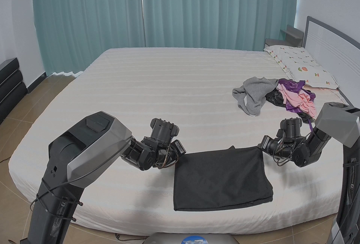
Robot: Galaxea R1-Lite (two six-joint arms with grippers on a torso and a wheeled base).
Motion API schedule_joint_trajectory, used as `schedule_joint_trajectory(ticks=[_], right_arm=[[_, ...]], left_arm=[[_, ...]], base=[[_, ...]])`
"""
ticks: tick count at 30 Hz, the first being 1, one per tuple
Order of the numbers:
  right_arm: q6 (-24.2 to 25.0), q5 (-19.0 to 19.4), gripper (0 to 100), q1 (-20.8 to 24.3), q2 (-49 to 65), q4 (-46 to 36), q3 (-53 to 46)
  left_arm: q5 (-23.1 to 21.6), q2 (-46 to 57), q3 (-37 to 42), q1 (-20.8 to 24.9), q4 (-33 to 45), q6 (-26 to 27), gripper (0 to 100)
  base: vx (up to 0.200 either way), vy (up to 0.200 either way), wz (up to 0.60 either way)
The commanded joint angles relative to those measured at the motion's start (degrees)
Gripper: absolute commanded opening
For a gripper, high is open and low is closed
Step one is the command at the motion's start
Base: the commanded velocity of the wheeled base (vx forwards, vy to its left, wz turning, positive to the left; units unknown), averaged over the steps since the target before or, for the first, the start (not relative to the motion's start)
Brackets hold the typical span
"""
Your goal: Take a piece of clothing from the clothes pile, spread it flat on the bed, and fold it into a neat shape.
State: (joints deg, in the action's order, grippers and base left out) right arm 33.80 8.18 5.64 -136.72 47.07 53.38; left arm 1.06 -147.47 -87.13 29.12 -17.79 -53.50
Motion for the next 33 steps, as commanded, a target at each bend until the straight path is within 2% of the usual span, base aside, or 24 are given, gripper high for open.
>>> schedule_joint_trajectory(ticks=[1, 7, 8, 14, 18, 21, 26, 30, 33], right_arm=[[0.1, 0.0, 0, 0.1, -0.7, -1.2, 1.3], [0.0, 0.0, 0, 0.5, -0.7, -3.1, 2.2], [0.0, 0.0, 100, 0.6, -0.7, -3.1, 2.2], [0.4, 0.2, 100, -0.2, 1.6, -3.0, 0.6], [1.2, 1.8, 100, -1.1, 6.3, -2.8, -4.4], [0.8, 4.3, 100, -1.1, 9.2, -1.9, -10.1], [0.5, 8.8, 100, -1.1, 13.2, 2.4, -20.4], [-1.4, 14.2, 100, -1.2, 15.3, 10.9, -32.1], [-4.5, 16.0, 100, -1.8, 14.1, 16.4, -37.6]], left_arm=[[0.0, 0.2, 0.0, 0.0, 0.0, 0.1, 0], [-0.3, 0.4, 0.1, 0.1, 0.6, 0.0, 0], [-0.4, 0.4, 0.2, 0.1, 0.6, 0.0, 100], [-0.5, 0.5, 0.4, 0.0, 0.6, -0.2, 100], [-0.7, 2.4, 1.3, -0.9, 0.6, -2.0, 100], [-0.9, 5.0, 3.6, -1.9, 0.3, -4.8, 100], [-2.4, 9.8, 9.6, -4.3, -0.1, -5.5, 100], [-6.3, 15.8, 17.6, -6.1, -1.4, -9.5, 100], [-6.4, 18.3, 23.8, -6.4, -4.2, -10.2, 100]], base=[[0.000, 0.000, 0.00], [0.000, 0.000, 0.00], [0.000, 0.000, 0.00], [0.000, 0.000, 0.00], [0.000, 0.000, 0.00], [0.000, 0.000, 0.00], [0.000, 0.000, 0.00], [0.000, 0.000, 0.00], [0.000, 0.000, 0.00]])
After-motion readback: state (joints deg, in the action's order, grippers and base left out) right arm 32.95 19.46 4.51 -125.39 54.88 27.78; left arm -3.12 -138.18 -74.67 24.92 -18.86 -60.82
